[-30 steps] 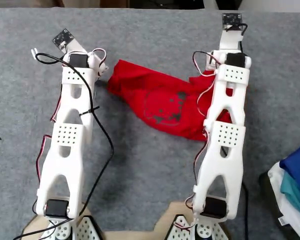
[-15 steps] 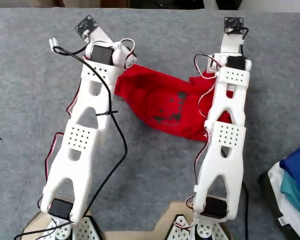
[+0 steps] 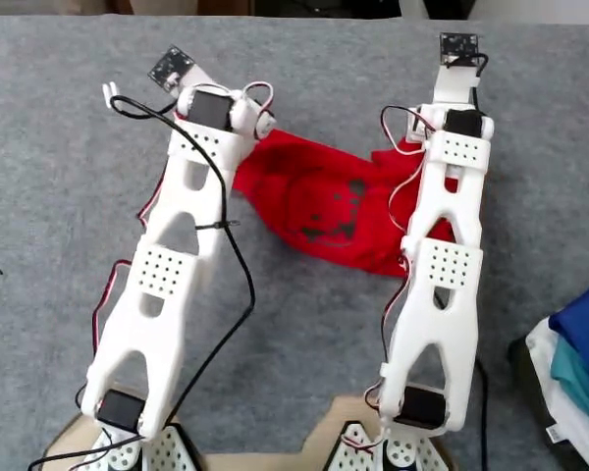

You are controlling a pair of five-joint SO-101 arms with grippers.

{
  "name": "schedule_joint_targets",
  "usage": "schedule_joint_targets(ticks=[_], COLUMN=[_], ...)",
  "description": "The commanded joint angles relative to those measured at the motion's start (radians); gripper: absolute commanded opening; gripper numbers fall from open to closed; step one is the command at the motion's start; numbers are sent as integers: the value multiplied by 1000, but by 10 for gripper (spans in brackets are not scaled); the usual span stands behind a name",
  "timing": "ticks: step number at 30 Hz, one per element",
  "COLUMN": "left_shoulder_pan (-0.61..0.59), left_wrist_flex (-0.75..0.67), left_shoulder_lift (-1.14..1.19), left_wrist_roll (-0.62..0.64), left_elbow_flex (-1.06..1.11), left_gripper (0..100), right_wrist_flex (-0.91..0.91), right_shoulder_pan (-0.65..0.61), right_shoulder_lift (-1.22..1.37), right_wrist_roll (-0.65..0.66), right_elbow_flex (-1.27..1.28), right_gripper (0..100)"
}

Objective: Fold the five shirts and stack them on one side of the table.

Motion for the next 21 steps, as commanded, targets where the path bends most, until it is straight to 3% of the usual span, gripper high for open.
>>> schedule_joint_targets(ticks=[1, 9, 21], left_shoulder_pan=[14, -21, -61], left_wrist_flex=[-46, -146, -146], left_shoulder_lift=[-67, -67, -68], left_wrist_roll=[40, 84, 83], left_elbow_flex=[72, 210, 121], left_gripper=[186, 182, 182], right_wrist_flex=[-20, -20, -21], right_shoulder_pan=[8, 8, 7], right_shoulder_lift=[-10, -10, -10], right_wrist_roll=[5, 5, 5], right_elbow_flex=[-39, -39, -39], right_gripper=[160, 160, 160])
